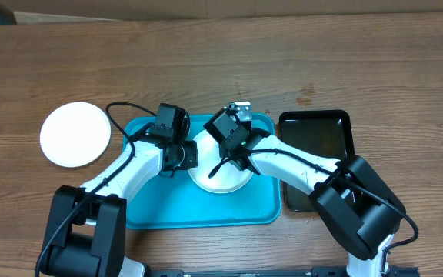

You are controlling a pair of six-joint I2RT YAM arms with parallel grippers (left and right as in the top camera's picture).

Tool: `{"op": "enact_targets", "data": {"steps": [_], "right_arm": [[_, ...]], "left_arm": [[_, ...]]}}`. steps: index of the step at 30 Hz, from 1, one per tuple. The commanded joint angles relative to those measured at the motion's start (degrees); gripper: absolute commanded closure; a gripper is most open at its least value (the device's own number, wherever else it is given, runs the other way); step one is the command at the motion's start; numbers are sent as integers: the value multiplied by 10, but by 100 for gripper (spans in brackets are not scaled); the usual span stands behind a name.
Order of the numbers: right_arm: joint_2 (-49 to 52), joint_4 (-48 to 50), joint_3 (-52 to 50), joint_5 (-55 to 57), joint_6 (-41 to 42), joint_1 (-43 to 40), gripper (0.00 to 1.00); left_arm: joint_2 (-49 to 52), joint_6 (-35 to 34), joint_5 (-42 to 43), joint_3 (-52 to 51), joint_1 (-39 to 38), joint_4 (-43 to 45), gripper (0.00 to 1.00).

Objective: Clean dirty plates on tray and stack at the side
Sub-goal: 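Carry the wet sponge with right gripper onto the white plate, then scrub the white plate with the sponge while left gripper holds rim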

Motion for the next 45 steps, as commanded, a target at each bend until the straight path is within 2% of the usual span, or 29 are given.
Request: {"op": "enact_targets", "data": {"steps": [1, 7, 14, 19, 28, 37, 45], "right_arm": [[-1, -16, 10, -30, 50, 6, 96], [-14, -16, 14, -63, 29, 5, 96], [-86, -39, 38, -72, 9, -9, 96], [-120, -61, 39, -136, 19, -14, 96], [-114, -145, 8, -165, 252, -12, 96], [-113, -84, -47, -166, 320, -4, 96], [-113, -75, -77, -165, 488, 17, 96]], "left_arm": [[6, 13, 4, -6, -2, 0, 96], [6, 13, 4, -6, -2, 0, 96], [6, 13, 4, -6, -2, 0, 96], [6, 13, 4, -6, -2, 0, 96], [6, 13, 4, -6, -2, -2, 96], [6, 13, 4, -6, -2, -2, 96], [6, 13, 4, -6, -2, -5, 96]]}}
